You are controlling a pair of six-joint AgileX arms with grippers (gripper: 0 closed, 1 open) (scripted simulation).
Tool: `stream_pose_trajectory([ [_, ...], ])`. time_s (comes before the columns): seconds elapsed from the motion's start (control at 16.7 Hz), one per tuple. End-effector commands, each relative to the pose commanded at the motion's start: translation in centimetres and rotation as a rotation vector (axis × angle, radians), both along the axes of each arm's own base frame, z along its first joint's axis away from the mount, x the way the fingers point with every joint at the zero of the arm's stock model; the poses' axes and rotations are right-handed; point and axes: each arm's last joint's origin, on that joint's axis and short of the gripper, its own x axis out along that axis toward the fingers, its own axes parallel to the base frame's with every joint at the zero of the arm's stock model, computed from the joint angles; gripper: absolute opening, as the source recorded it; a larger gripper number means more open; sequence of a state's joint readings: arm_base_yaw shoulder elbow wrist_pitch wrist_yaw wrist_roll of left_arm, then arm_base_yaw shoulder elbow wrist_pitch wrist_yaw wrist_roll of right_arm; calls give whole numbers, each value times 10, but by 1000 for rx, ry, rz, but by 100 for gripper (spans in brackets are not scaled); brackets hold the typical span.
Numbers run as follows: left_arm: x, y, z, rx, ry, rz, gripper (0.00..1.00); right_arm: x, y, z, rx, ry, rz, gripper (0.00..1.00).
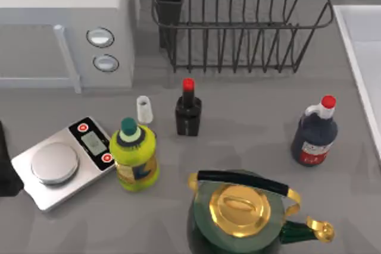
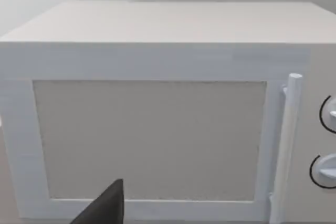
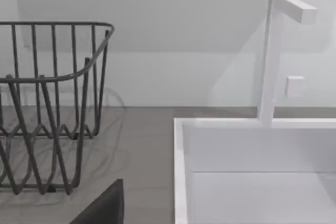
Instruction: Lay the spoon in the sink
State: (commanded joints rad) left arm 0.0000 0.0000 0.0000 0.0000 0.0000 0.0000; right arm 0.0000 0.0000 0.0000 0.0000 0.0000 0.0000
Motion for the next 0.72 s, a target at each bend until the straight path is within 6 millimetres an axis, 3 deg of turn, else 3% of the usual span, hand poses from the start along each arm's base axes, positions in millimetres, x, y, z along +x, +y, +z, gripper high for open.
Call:
stream_pose_trajectory([
  [0.36,0,0,0,0,0,0,100,2,-4,11,33,121,-44,100],
  [0.72,0,0,0,0,0,0,100,26,-23,38,183,590,-215,100],
])
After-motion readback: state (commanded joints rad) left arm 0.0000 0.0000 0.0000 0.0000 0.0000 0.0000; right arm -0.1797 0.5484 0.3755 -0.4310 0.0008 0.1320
